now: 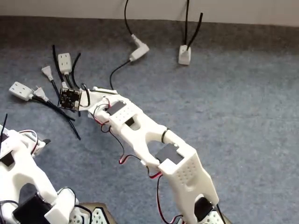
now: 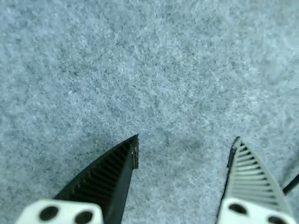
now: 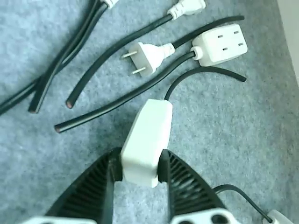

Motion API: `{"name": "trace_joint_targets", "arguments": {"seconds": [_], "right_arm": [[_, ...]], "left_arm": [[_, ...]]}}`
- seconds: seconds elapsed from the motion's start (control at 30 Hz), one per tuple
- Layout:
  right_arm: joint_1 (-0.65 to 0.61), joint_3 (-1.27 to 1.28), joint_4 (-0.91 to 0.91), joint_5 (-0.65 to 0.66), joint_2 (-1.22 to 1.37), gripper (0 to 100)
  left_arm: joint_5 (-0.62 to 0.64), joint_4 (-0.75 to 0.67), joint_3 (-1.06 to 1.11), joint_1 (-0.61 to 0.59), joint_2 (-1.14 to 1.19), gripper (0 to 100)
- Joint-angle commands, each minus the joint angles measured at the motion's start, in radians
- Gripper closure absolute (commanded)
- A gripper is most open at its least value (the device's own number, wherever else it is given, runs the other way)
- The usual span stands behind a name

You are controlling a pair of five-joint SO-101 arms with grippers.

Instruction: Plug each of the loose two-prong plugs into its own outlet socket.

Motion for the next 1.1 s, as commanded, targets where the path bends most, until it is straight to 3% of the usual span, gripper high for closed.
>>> {"name": "trace_joint_targets", "arguments": {"seconds": [0.0,0.13,0.5,0.7,0.83,1.07], "right_arm": [[-0.012,-0.048,-0.022,0.021,-0.015,99.2],[0.004,-0.042,0.031,-0.014,-0.059,99.2],[0.058,-0.062,0.513,-0.500,-0.372,99.2],[0.151,-0.062,0.791,-0.772,-0.427,99.2],[0.206,-0.007,0.883,-0.796,-0.418,99.2],[0.291,0.159,0.779,-0.669,-0.326,99.2]], "left_arm": [[0.006,-0.014,-0.004,0.028,-0.027,69],[0.006,-0.015,-0.004,0.028,-0.027,69],[0.032,-0.035,-0.002,0.054,-0.022,69],[0.032,-0.034,-0.002,0.054,-0.022,69],[0.032,-0.035,0.008,0.054,-0.025,69],[0.029,-0.037,0.012,0.054,-0.028,69]]}}
